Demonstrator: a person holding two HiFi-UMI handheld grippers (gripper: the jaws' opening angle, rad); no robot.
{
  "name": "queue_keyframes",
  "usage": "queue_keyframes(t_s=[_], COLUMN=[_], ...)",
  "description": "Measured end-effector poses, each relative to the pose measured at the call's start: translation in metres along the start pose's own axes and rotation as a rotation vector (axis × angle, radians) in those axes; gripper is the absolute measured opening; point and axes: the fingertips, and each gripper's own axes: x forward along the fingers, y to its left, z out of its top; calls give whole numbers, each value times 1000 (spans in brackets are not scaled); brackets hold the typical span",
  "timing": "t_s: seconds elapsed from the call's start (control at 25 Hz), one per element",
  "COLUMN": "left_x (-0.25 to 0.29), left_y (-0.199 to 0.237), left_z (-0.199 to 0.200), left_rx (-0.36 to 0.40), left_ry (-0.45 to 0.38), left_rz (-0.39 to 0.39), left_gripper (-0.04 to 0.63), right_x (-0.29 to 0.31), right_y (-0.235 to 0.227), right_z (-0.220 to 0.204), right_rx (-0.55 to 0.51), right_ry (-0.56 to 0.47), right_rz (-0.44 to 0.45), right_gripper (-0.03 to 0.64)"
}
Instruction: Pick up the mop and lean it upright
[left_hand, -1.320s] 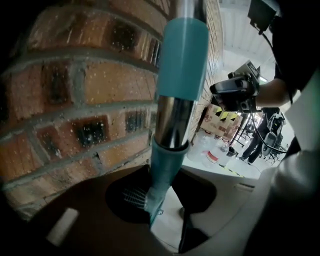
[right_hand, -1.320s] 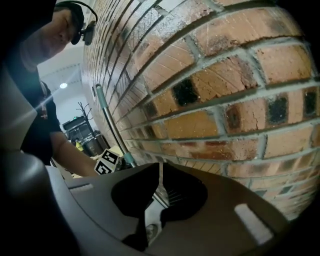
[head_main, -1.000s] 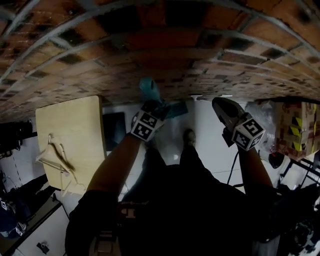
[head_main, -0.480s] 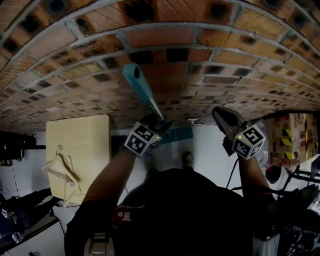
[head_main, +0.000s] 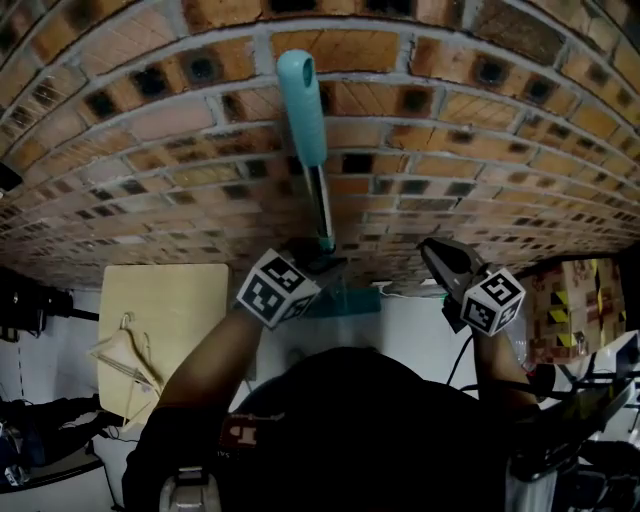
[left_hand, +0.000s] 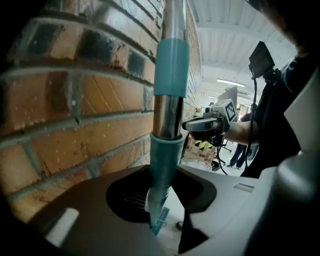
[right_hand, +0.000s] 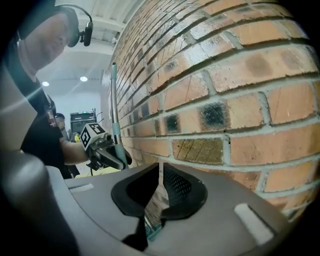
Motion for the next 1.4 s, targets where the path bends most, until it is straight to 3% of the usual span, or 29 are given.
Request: queue_keyframes(t_s=[0.4,0.64,1.4], left_x=[-60,-90,-129], left_y=[-13,-22,-27], left_z=[94,139,231], left_rx=[98,95,150], left_ry=[-141,-215,-264], left_rz=[28,-4,-21], left_gripper=[127,127,127], right_x=[-15,-25,-39], right_y=[17,18,22], right_z=[58,69,83], right_rx=[-80,-92,-107], right_ry=[-68,-86,-133], right_rz=[17,7,8], right_gripper=[40,41,41])
